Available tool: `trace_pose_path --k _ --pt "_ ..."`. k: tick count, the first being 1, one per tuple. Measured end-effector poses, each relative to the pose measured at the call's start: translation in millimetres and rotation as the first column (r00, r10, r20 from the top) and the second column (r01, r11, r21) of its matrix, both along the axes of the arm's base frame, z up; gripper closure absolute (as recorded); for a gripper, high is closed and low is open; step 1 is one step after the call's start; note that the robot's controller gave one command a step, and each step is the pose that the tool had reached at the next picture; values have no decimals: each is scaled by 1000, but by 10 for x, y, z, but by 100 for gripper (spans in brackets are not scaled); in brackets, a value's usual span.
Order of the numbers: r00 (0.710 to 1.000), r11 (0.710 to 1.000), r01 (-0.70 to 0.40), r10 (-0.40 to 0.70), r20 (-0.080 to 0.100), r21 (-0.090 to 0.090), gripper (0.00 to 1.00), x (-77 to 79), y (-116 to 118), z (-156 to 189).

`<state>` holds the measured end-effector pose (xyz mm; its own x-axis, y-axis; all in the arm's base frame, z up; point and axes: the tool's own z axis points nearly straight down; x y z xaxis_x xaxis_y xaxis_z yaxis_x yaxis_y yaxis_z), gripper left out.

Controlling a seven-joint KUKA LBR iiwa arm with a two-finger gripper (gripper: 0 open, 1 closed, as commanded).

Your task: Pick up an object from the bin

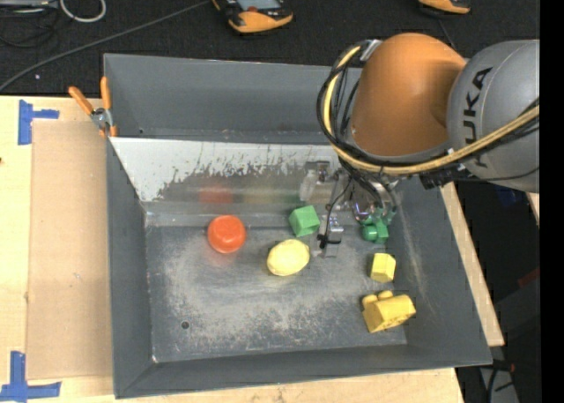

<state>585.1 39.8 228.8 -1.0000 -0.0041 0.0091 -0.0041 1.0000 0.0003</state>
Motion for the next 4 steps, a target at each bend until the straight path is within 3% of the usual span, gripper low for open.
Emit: trace_pose_path --k 1,2,3,4 --pt "1000 1000 1 -1 8 0 0 11 -2 50" --pt "999 999 -54 54 5 0 0 -106 12 10" --pt "998 998 -65 64 10 1 0 186 77 -20" --pt "991 991 -131 131 6 1 0 -371 94 -172"
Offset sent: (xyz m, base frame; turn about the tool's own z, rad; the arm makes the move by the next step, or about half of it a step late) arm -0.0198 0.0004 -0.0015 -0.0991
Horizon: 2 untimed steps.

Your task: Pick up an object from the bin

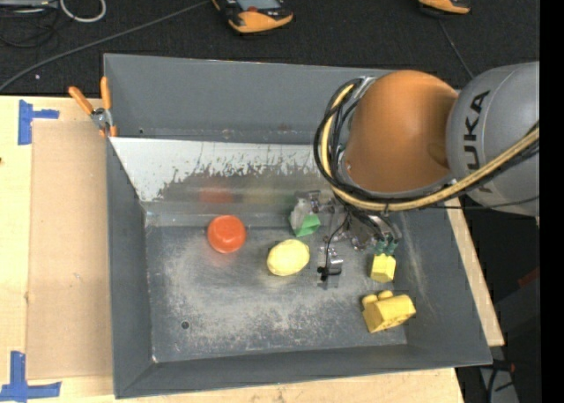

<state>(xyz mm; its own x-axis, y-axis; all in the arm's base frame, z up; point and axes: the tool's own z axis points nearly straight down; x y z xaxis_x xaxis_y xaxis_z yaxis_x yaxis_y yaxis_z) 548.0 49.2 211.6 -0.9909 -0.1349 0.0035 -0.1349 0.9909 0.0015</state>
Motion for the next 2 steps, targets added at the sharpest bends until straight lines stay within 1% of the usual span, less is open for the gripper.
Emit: trace_pose_path --k 1,2 --pt "1000 1000 -24 24 -1 0 0 -584 -207 -313" --pt "1000 1000 -4 4 7 2 0 -314 529 -141"
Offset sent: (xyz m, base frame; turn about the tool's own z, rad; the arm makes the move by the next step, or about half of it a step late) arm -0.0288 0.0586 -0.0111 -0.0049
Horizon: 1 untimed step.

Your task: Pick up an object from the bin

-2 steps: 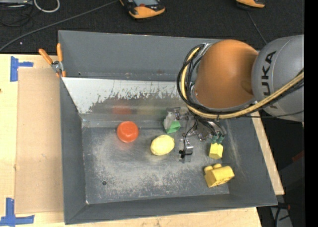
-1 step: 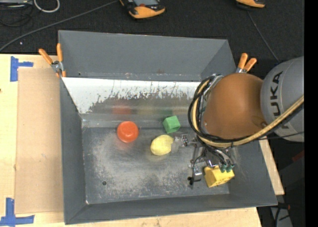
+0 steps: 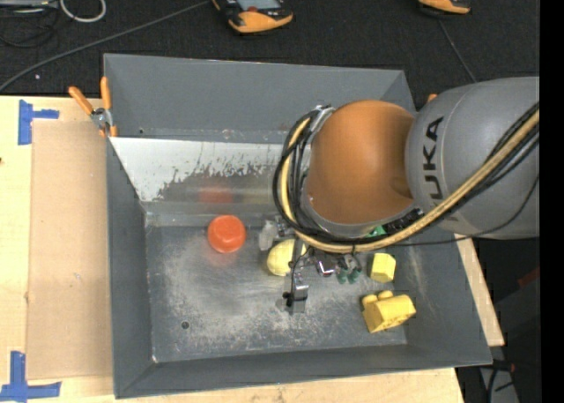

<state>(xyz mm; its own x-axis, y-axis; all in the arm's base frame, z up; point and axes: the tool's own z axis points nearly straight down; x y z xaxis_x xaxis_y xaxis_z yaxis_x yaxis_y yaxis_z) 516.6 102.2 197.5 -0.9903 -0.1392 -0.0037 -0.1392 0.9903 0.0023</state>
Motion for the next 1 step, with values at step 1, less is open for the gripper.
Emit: trace_pose_path --k 1 --pt "1000 1000 -5 5 -1 -3 0 735 -191 173"
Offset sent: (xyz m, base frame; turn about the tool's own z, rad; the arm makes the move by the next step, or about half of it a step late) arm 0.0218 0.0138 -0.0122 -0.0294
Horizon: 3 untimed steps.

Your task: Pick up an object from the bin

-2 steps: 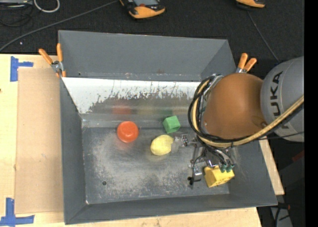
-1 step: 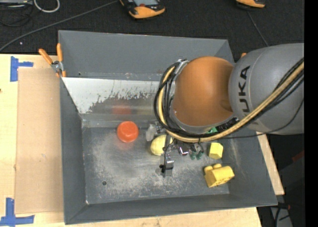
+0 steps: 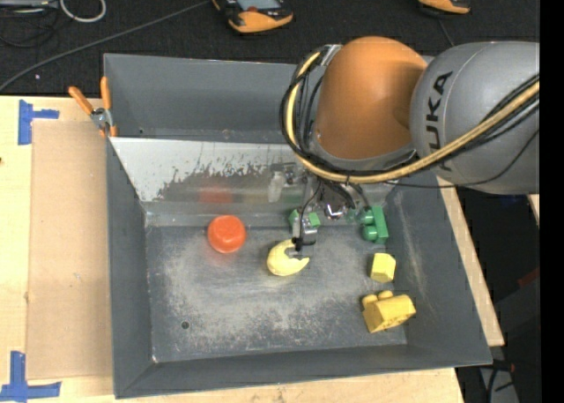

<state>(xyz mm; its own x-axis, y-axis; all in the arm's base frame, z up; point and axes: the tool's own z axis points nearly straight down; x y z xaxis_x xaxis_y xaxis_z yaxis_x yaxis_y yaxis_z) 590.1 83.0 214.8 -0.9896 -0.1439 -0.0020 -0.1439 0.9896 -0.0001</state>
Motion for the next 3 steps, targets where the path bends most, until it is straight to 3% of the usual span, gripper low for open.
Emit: trace_pose_path --k 1,2,3 --pt "1000 1000 -12 12 -3 3 0 -94 137 -153" --pt "996 996 -88 88 7 0 0 25 -491 -405" --pt "996 996 -94 94 2 1 0 47 -508 -515"
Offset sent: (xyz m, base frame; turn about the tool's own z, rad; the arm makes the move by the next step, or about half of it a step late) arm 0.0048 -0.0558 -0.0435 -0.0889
